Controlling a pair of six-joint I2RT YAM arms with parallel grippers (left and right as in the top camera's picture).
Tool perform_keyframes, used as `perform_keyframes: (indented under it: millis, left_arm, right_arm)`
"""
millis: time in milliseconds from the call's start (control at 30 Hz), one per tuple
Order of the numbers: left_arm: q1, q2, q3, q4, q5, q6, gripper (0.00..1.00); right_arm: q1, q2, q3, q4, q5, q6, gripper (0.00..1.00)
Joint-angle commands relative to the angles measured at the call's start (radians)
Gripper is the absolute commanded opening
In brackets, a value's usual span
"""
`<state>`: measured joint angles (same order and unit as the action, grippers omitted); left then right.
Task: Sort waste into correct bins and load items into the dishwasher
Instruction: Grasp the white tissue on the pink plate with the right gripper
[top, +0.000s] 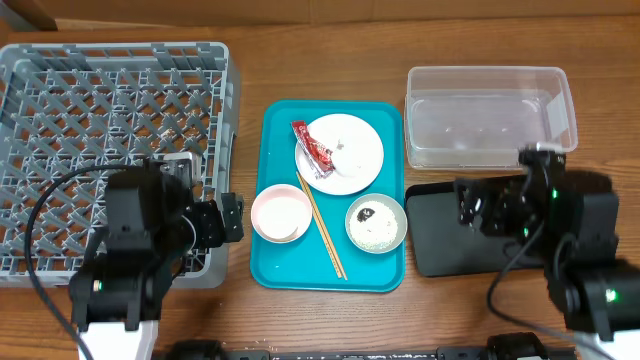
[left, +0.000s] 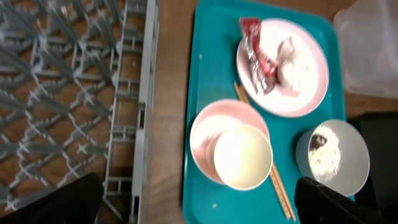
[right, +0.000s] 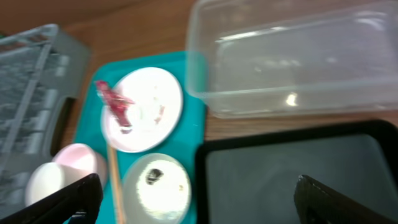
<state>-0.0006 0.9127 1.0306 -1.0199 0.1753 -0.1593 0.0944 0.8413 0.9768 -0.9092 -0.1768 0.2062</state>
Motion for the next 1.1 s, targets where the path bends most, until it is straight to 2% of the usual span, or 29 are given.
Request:
perform_keyframes:
  millis: [0, 133, 300, 533, 667, 800, 1067]
  left_arm:
    - [-0.006, 0.043, 0.027, -0.041, 0.005, -0.013, 1.00]
    - [-0.005, 0.061, 0.027, -0.053, -0.028, -0.013, 1.00]
    - [0.002, 0.072, 0.027, -0.087, -0.075, -0.056, 1.00]
    - [0.013, 0.074, 0.027, -0.087, -0.075, -0.058, 1.00]
    - [0.013, 0.074, 0.027, -0.086, -0.075, -0.058, 1.00]
    - [0.013, 0.075, 0.027, -0.087, -0.074, -0.058, 1.00]
    - [0.013, 0.075, 0.027, -0.087, -0.074, -0.058, 1.00]
  right_arm:
    - [0.006, 0.059, 0.072, 0.048, -0.146, -0.013, 1.00]
    - [0.030, 0.142, 0.093, 0.099, -0.195, -0.046, 1.00]
    - [0.138, 0.317, 0.216, 0.023, -0.179, -0.082, 1.00]
    - [0.319, 0.613, 0.435, -0.032, -0.021, -0.084, 1.00]
    - [0.398, 0.823, 0.475, 0.066, 0.043, -0.079, 1.00]
    - [0.423, 0.943, 0.475, 0.140, 0.046, -0.071, 1.00]
    - [0.430, 1.118, 0.475, 0.251, 0.089, 0.085, 1.00]
